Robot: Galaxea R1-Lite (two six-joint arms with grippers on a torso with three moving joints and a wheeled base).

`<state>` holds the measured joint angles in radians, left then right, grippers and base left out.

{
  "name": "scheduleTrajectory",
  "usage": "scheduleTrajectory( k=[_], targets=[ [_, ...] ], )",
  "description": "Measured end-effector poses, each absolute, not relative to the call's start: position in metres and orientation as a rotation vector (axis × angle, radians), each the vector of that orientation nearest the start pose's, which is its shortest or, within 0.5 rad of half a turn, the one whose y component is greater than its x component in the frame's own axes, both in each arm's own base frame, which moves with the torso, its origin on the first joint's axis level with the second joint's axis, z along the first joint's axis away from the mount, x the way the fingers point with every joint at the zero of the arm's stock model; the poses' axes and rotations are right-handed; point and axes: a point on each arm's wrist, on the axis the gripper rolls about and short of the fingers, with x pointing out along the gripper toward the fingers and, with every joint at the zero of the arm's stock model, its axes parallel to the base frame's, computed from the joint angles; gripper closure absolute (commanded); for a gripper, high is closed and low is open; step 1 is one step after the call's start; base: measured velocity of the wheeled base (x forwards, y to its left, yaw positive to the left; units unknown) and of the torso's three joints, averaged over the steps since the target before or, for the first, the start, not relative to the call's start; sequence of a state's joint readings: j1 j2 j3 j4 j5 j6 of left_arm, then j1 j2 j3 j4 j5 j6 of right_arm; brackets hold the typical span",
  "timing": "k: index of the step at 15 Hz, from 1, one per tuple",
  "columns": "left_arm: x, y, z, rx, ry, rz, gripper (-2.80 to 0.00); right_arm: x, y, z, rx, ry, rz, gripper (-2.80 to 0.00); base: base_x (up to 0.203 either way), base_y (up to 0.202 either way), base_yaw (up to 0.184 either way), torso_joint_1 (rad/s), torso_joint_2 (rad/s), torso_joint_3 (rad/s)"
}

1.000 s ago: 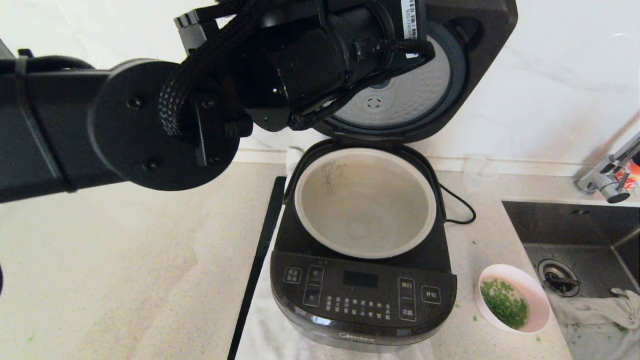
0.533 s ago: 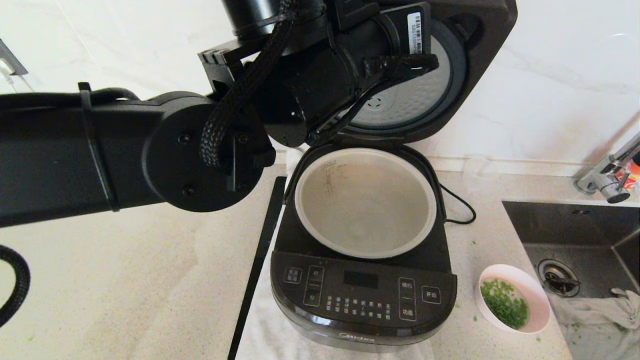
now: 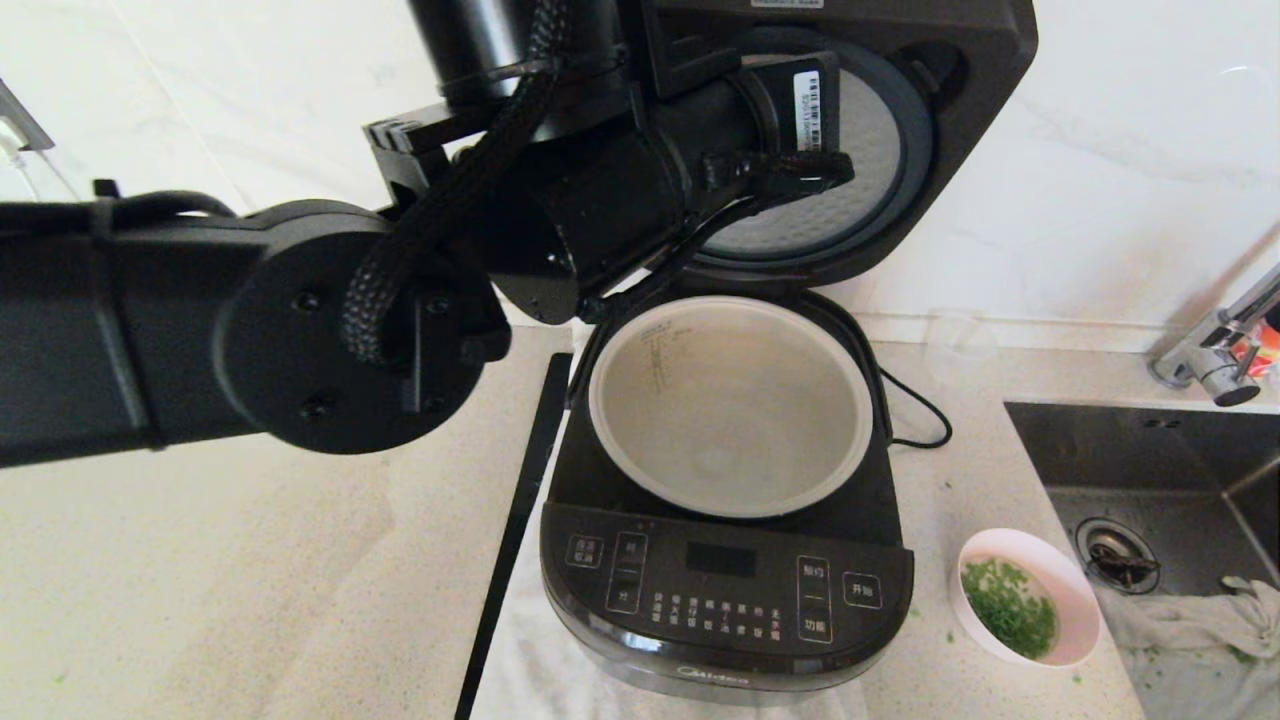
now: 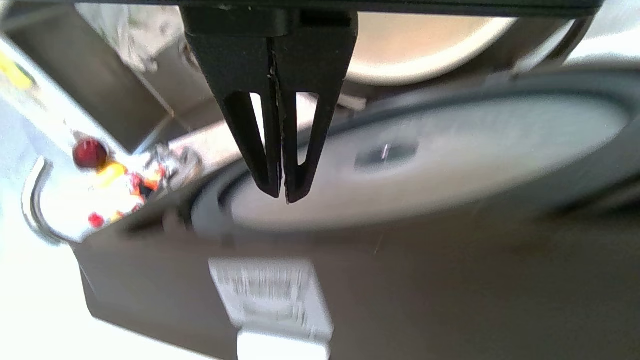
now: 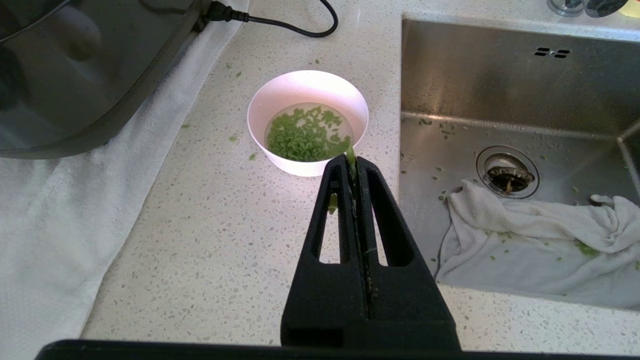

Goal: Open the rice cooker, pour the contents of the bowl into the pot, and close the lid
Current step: Open the rice cooker, then turn on the tap

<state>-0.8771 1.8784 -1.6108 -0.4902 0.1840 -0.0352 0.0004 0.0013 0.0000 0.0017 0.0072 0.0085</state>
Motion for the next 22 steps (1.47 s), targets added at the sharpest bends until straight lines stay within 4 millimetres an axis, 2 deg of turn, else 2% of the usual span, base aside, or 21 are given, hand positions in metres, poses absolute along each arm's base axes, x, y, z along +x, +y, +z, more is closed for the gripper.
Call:
scheduleTrajectory(
  k=[4, 6, 8, 11, 13, 15, 18, 22],
  targets=[
    [0.218, -0.259, 0.334, -0.125, -0.081, -0.703, 0.0, -0.023, 0.0, 0.075, 0.009, 0.003, 0.007, 0.0, 0.0, 0.0, 0.0, 0.0, 0.0, 0.0],
    [0.199, -0.235, 0.331, -0.112, -0.015, -0.689, 0.0, -0.023, 0.0, 0.075, 0.009, 0.003, 0.007, 0.0, 0.0, 0.0, 0.0, 0.0, 0.0, 0.0],
    [0.182, -0.199, 0.329, -0.105, 0.019, -0.615, 0.0, -0.023, 0.0, 0.075, 0.009, 0.003, 0.007, 0.0, 0.0, 0.0, 0.0, 0.0, 0.0, 0.0],
    [0.172, -0.121, 0.321, -0.09, 0.047, -0.369, 0.0, -0.023, 0.0, 0.075, 0.009, 0.003, 0.007, 0.0, 0.0, 0.0, 0.0, 0.0, 0.0, 0.0],
    [0.154, -0.071, 0.305, -0.079, 0.072, -0.176, 0.0, -0.023, 0.0, 0.075, 0.009, 0.003, 0.008, 0.0, 0.0, 0.0, 0.0, 0.0, 0.0, 0.0],
    [0.122, -0.037, 0.282, -0.074, 0.082, -0.018, 0.0, -0.023, 0.0, 0.075, 0.009, 0.003, 0.007, 0.0, 0.0, 0.0, 0.0, 0.0, 0.0, 0.0],
    [0.07, -0.009, 0.246, -0.072, 0.053, 0.185, 0.0, -0.023, 0.0, 0.075, 0.008, 0.003, 0.007, 0.0, 0.0, 0.0, 0.0, 0.0, 0.0, 0.0],
    [0.023, 0.01, 0.204, -0.085, -0.01, 0.496, 0.0, -0.023, 0.0, 0.075, 0.008, 0.003, 0.007, 0.0, 0.0, 0.0, 0.0, 0.0, 0.0, 0.0]
  ],
)
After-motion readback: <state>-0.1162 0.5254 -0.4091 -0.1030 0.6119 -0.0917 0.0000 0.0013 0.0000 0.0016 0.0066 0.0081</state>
